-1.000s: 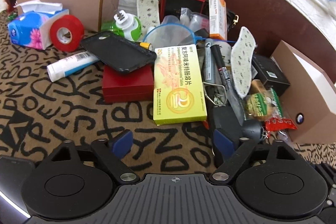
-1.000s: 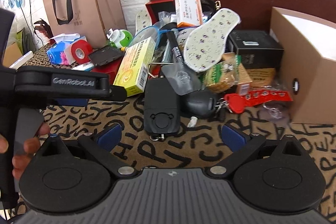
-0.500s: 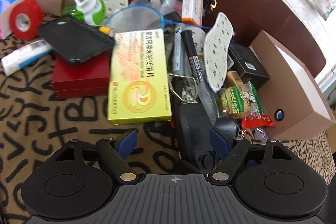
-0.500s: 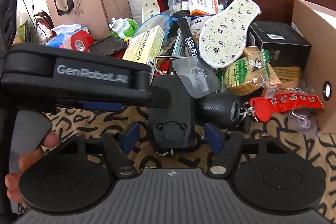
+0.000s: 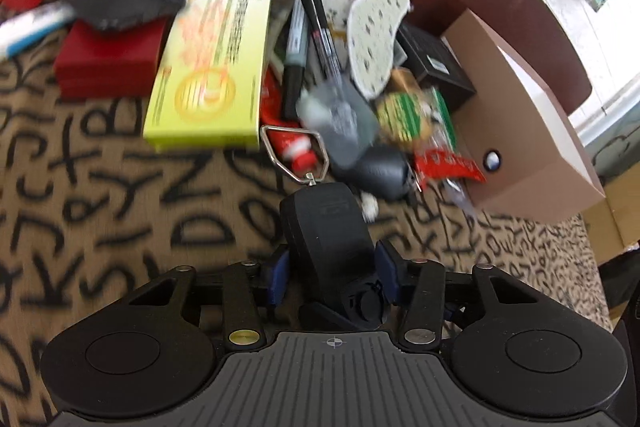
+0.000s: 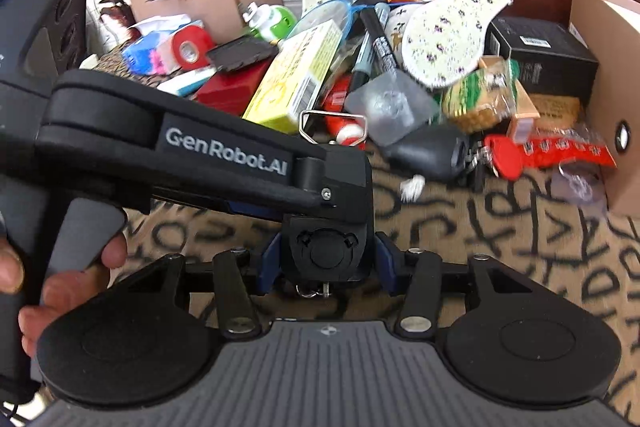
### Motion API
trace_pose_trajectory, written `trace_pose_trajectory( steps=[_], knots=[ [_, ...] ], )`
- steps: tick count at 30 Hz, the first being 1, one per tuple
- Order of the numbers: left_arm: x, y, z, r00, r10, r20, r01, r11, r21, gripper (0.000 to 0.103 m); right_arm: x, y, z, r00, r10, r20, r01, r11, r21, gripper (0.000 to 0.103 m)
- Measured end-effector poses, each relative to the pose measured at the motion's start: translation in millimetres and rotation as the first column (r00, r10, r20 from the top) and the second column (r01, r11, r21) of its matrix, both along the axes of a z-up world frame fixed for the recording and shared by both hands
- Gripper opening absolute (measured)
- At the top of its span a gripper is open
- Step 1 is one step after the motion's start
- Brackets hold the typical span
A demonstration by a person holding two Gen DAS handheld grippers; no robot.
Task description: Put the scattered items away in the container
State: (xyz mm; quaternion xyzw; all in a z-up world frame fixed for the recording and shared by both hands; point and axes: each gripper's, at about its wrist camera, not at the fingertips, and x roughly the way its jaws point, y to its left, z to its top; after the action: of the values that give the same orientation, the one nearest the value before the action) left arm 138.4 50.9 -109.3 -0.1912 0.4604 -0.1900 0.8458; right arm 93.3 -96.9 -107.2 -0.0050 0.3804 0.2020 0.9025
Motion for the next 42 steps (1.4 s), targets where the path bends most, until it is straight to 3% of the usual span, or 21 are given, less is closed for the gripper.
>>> trace_pose_trajectory(
  steps=[3,5,12,15,18,19,20,23,26,28,31,33,35,42],
  knots=[
    [-19,-3,3,1.000,-0.023,-0.008,0.023,1.000,0.010,0.047,-18,-5,2,0.999,0.036,-0.008,-0.036,0.999,-0.013,0.054],
    [-32,-6,3,0.999,-0.040,-0.005,0.040,0.999,0.013,0.064,-33,-11,2,0.998,0.063,-0.012,-0.063,0.998,-0.021,0.054],
    [-42,-25,5,0.998,-0.049,0.031,0.047,0.996,0.077,0.076,-65,-18,1,0.997,0.078,0.002,-0.078,0.995,-0.054,0.055],
    [-45,-33,7,0.997,-0.066,0.045,0.059,0.989,0.134,0.071,-66,-17,1,0.998,0.070,0.005,-0.070,0.996,-0.056,0.056],
    [-46,-30,7,0.998,-0.061,0.033,0.056,0.989,0.134,0.064,-66,-18,0,0.998,0.067,0.004,-0.067,0.996,-0.055,0.057],
    [-46,-30,7,0.998,-0.058,0.031,0.053,0.990,0.133,0.063,-66,-18,0,0.998,0.066,0.004,-0.065,0.996,-0.054,0.057],
    [-46,-31,6,0.998,-0.059,0.033,0.054,0.989,0.137,0.070,-66,-18,-1,0.998,0.064,0.002,-0.064,0.997,-0.053,0.057],
    [-47,-36,5,0.996,-0.076,0.046,0.068,0.986,0.153,0.071,-66,-17,-1,0.998,0.058,0.002,-0.058,0.997,-0.056,0.057],
    [-47,-37,7,0.996,-0.081,0.041,0.073,0.983,0.166,0.063,-68,-18,0,0.999,0.052,-0.001,-0.052,0.997,-0.056,0.057],
    [-46,-38,7,0.996,-0.081,0.037,0.074,0.983,0.167,0.063,-70,-20,1,0.999,0.047,-0.006,-0.047,0.997,-0.057,0.056],
    [-47,-42,7,0.996,-0.083,0.041,0.075,0.982,0.173,0.072,-70,-20,0,0.999,0.038,-0.009,-0.039,0.998,-0.054,0.054],
    [-48,-46,8,0.995,-0.084,0.046,0.074,0.978,0.195,0.070,-71,-19,-1,0.999,0.033,-0.009,-0.033,0.998,-0.055,0.054],
    [-48,-48,9,0.995,-0.083,0.047,0.071,0.975,0.212,0.060,-71,-20,-1,1.000,0.029,-0.010,-0.030,0.998,-0.050,0.054],
    [-52,-59,20,0.994,-0.090,0.056,0.077,0.975,0.206,0.059,-76,-31,10,1.000,0.014,-0.008,-0.014,1.000,-0.021,0.053]
  ],
)
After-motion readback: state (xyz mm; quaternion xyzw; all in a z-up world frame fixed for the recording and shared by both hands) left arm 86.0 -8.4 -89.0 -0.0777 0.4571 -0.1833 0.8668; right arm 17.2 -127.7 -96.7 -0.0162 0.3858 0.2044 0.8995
